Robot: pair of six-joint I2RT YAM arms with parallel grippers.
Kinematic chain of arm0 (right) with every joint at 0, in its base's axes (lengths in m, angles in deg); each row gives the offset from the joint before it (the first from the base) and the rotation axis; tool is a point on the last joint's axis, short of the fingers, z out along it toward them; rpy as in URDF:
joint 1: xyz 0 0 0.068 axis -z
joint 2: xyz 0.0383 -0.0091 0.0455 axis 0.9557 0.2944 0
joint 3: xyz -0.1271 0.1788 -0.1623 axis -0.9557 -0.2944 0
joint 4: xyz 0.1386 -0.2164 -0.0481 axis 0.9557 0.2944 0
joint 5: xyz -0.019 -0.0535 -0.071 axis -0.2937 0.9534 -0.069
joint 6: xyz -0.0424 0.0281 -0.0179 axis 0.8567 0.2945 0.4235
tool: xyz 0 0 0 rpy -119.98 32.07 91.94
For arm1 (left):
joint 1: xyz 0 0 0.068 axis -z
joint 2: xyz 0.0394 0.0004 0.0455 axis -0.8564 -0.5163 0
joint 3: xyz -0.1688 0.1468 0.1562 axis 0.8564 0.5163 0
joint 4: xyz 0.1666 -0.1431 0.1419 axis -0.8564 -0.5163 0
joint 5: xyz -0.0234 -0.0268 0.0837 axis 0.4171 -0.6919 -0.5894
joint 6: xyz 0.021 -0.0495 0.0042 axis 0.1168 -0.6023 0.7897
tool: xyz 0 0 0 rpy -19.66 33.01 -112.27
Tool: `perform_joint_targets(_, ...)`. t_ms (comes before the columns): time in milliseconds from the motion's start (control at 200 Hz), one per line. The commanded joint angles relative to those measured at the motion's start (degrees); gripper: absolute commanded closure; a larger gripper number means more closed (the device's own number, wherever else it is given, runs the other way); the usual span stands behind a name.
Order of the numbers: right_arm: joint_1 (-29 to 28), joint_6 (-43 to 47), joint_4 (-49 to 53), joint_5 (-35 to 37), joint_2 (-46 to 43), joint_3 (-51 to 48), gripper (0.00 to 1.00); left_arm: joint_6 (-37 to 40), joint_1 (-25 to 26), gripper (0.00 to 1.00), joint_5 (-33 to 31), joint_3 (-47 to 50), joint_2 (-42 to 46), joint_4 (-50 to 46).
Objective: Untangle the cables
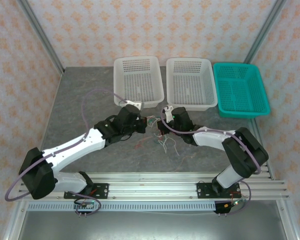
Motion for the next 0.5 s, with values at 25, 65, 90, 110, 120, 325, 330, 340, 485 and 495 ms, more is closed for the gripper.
perform_joint_targets(25,2.36,-11.63,9.59,-2.54,-3.93,2.45,1.0,-6.92,-3.97,1.0,-3.91,8.7,6.08,1.59)
perform_joint_targets(65,3.57,-15.22,10.57,-3.8,-4.35,2.27,1.0,-6.56,-4.2,1.0,-3.37,10.1,7.3,3.2)
perform_joint_targets(90,4.35,-17.37,10.93,-4.49,-4.32,2.17,1.0,-5.97,-4.22,1.0,-3.1,10.43,7.81,3.81)
perform_joint_targets(110,4.99,-19.21,11.4,-4.61,-4.48,2.07,1.0,-5.36,-4.21,1.0,-2.69,10.56,8.09,4.2)
perform_joint_targets(120,5.26,-20.06,11.77,-4.51,-4.48,2.11,1.0,-5.04,-4.21,1.0,-2.39,10.53,8.23,4.4)
perform_joint_targets(325,5.84,-25.91,23.98,1.73,-2.51,6.11,1.0,5.63,-3.06,1.0,20.09,9.23,8.1,18.92)
perform_joint_targets(330,5.87,-26.04,24.38,1.89,-2.4,6.33,1.0,5.91,-2.85,1.0,20.57,9.09,8.03,19.05)
perform_joint_targets(340,5.88,-26.19,25.08,2.15,-2.32,6.78,1.0,6.79,-2.38,1.0,21.4,8.61,7.82,19.04)
perform_joint_targets(485,6.82,-29.69,25.21,-0.38,-3.57,7.15,1.0,14.56,4.3,1.0,16.24,2.71,4.43,10.67)
perform_joint_targets(495,7.1,-30.15,24.63,-0.92,-3.82,6.9,1.0,14.11,4.25,1.0,15.76,3.12,4.48,11.21)
